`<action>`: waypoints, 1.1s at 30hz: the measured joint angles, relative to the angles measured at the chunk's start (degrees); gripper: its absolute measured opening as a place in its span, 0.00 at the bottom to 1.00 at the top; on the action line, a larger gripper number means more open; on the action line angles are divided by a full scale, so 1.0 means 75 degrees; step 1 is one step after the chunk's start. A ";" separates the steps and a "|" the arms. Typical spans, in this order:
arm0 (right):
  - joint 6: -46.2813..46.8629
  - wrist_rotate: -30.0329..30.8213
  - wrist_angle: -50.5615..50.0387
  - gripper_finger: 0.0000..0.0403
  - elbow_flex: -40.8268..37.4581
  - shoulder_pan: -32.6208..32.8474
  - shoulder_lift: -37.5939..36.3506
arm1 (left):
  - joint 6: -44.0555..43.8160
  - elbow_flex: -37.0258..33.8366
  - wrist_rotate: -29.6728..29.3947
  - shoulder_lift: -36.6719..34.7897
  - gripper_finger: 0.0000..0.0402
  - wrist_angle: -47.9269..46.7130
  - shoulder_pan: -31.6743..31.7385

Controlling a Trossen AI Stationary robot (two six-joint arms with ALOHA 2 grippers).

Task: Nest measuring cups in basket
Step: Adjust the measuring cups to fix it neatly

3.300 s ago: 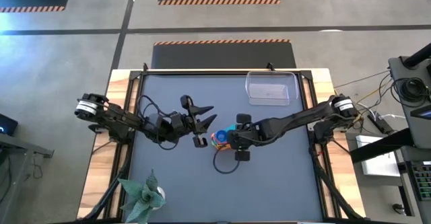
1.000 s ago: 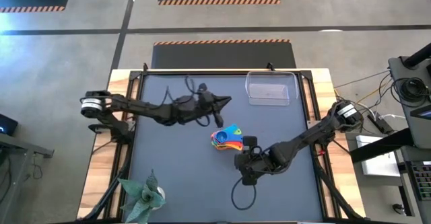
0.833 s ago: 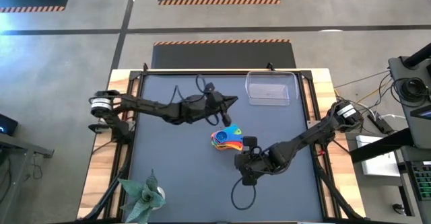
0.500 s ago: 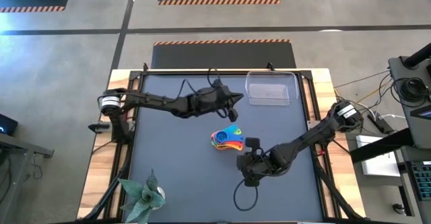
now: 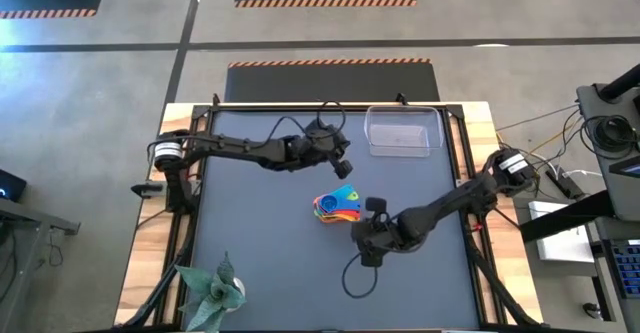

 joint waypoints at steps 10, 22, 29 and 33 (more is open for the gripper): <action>-0.0491 -0.0824 0.0842 0.02 -0.0003 -0.0334 0.0003 | -0.0762 0.0293 0.1163 0.0504 0.00 -0.2265 0.0355; -0.0409 -0.0912 0.0783 0.02 -0.0009 -0.0572 0.0017 | -0.0685 0.2747 0.2379 0.2473 0.00 -0.5365 0.0397; -0.0352 -0.1139 0.0744 0.02 -0.0038 -0.0713 0.0017 | -0.0286 0.3789 0.3099 0.3196 0.00 -0.6116 0.0274; -0.0357 -0.1146 0.0741 0.02 -0.0098 -0.0748 0.0017 | -0.0177 0.3801 0.3325 0.3206 0.00 -0.6095 0.0246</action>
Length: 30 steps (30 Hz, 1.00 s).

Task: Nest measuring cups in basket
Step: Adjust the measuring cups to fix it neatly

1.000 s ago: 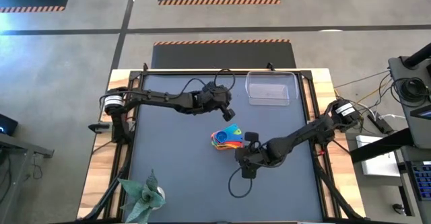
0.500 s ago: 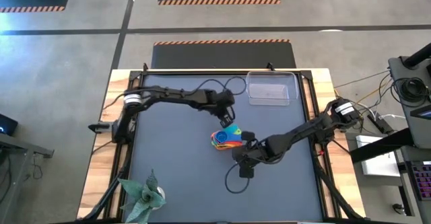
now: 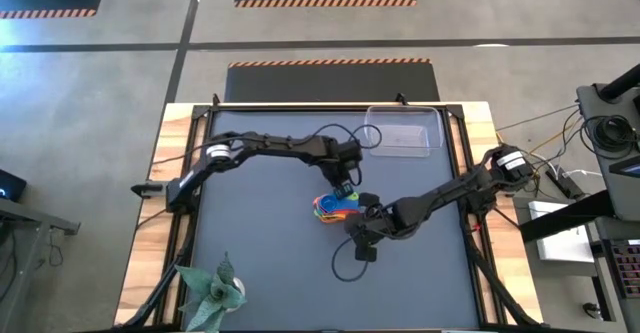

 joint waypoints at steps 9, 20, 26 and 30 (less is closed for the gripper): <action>0.0002 0.0004 0.0009 0.02 -0.0479 -0.0350 0.0000 | 0.0524 -0.0035 0.0991 -0.0013 0.00 0.0070 -0.0203; -0.0145 0.0066 0.0047 0.02 -0.0554 -0.0591 0.0000 | 0.0855 0.0056 0.1509 -0.0027 0.00 0.0169 -0.0322; -0.0196 0.0067 0.0053 0.02 -0.0546 -0.0745 0.0000 | 0.0894 0.0056 0.1563 -0.0035 0.00 0.0174 -0.0343; -0.0193 0.0083 0.0073 0.02 -0.0535 -0.0839 0.0000 | 0.0945 0.0047 0.1740 -0.0035 0.00 0.0373 -0.0371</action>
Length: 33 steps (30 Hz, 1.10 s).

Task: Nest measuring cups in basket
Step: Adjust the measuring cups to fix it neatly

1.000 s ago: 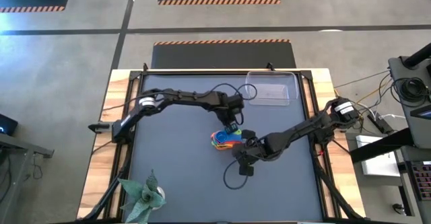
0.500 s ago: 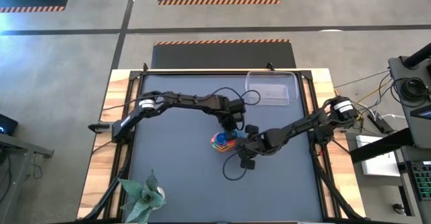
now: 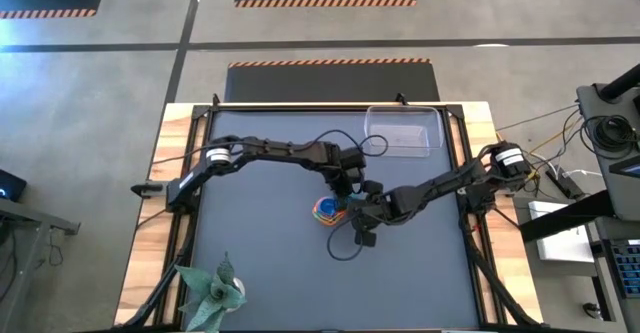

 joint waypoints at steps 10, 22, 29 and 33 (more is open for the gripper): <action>-0.0007 -0.0099 -0.0071 0.02 0.0000 -0.0018 0.0000 | 0.0123 0.0000 -0.0234 -0.0012 0.00 0.0008 -0.0025; 0.0451 -0.0383 -0.0949 0.02 0.0000 0.0289 -0.0370 | -0.0307 -0.0055 -0.2236 -0.0369 0.00 -0.0367 0.0023; 0.0713 -0.0097 -0.1434 0.02 -0.0009 0.0756 -0.0962 | -0.0567 -0.0787 -0.3599 -0.1270 0.00 0.0594 0.0015; 0.0856 0.0207 -0.1519 0.02 -0.0027 0.1002 -0.1335 | -0.0223 -0.2084 -0.3590 -0.2239 0.00 0.2127 -0.0082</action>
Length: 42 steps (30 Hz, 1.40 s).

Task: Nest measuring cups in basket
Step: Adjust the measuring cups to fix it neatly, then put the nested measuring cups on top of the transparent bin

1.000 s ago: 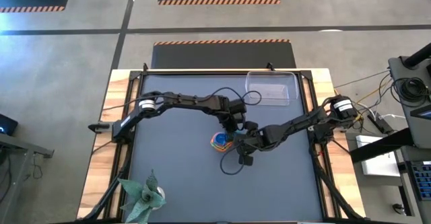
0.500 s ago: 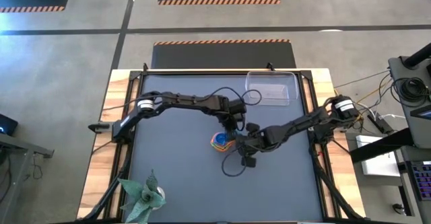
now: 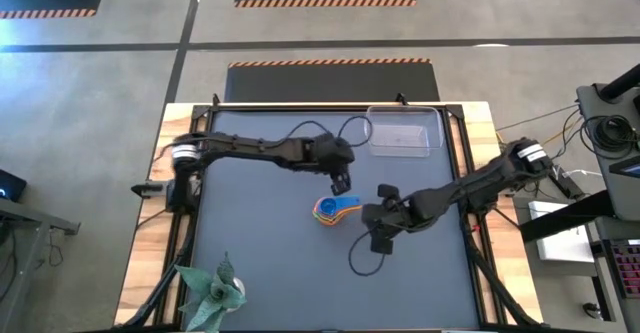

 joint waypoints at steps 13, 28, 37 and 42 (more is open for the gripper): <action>-0.0298 0.0825 -0.0169 0.02 -0.0011 0.0169 -0.1055 | 0.0558 -0.5385 0.0087 -0.3505 0.00 0.8834 -0.0207; -0.1394 0.2479 -0.0182 0.05 0.0540 -0.0040 -0.1311 | 0.0550 -0.6034 0.0378 -0.3565 0.00 1.0795 -0.0211; -0.2070 0.1577 -0.0183 0.22 0.1054 -0.0552 -0.1268 | 0.0575 -0.5506 0.0782 -0.3374 0.00 0.9991 -0.0227; -0.2302 0.1572 -0.0113 0.35 0.1082 -0.0716 -0.1139 | 0.0578 -0.5531 0.0784 -0.3391 0.00 0.9974 -0.0227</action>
